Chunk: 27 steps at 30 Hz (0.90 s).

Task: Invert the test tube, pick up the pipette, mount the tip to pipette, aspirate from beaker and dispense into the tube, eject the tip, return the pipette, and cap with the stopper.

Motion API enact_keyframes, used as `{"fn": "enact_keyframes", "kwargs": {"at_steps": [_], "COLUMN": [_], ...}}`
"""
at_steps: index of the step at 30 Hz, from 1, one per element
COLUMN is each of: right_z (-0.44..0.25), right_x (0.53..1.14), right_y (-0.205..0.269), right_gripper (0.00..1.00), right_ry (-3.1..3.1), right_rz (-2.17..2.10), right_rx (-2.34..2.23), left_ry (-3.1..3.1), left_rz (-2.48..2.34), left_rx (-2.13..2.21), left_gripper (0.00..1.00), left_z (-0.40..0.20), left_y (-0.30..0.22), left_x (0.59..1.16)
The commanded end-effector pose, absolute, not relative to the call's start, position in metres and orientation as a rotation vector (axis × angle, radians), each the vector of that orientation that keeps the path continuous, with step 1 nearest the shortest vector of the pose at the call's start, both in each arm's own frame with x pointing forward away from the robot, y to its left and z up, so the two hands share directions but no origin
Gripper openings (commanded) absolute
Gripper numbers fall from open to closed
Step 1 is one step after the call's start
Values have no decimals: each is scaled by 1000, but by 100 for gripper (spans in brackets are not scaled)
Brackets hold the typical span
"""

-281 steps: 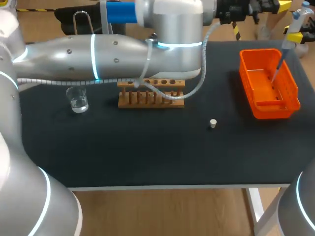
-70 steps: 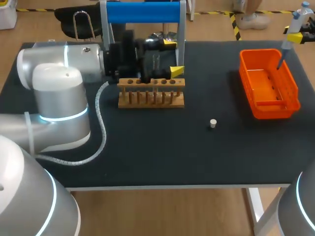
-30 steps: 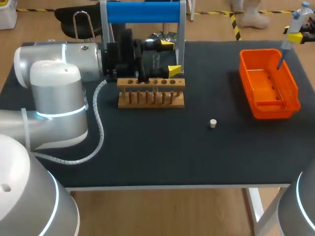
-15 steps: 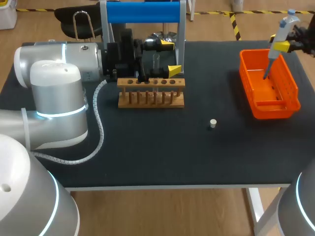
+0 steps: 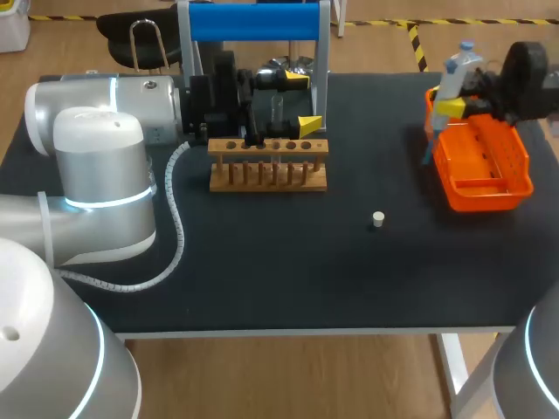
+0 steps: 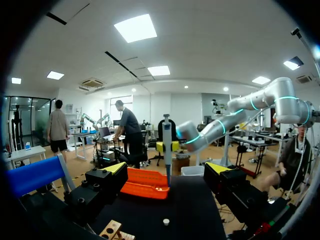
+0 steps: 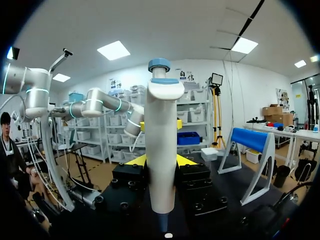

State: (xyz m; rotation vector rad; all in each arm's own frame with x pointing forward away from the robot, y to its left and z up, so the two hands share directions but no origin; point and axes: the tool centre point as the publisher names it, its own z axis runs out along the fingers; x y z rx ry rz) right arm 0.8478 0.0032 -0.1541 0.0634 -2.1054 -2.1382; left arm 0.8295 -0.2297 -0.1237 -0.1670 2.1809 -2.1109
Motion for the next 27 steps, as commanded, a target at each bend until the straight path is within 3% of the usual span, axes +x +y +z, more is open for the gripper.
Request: {"fn": "enact_keyframes", "kwargs": {"at_steps": [1, 27], "right_z": [-160, -163], "right_x": [843, 842], "right_y": [37, 131], "right_gripper": [0, 0], "right_ry": [-2115, -2081], "right_rz": [-2152, -2075], "right_rx": [32, 289], "left_ry": [2179, 2179], "left_rz": [-2112, -2112], "left_rx": [-167, -167], "left_gripper": [100, 100], "left_z": [-124, -124], "left_y": [-230, -230], "left_x": [830, 830]}}
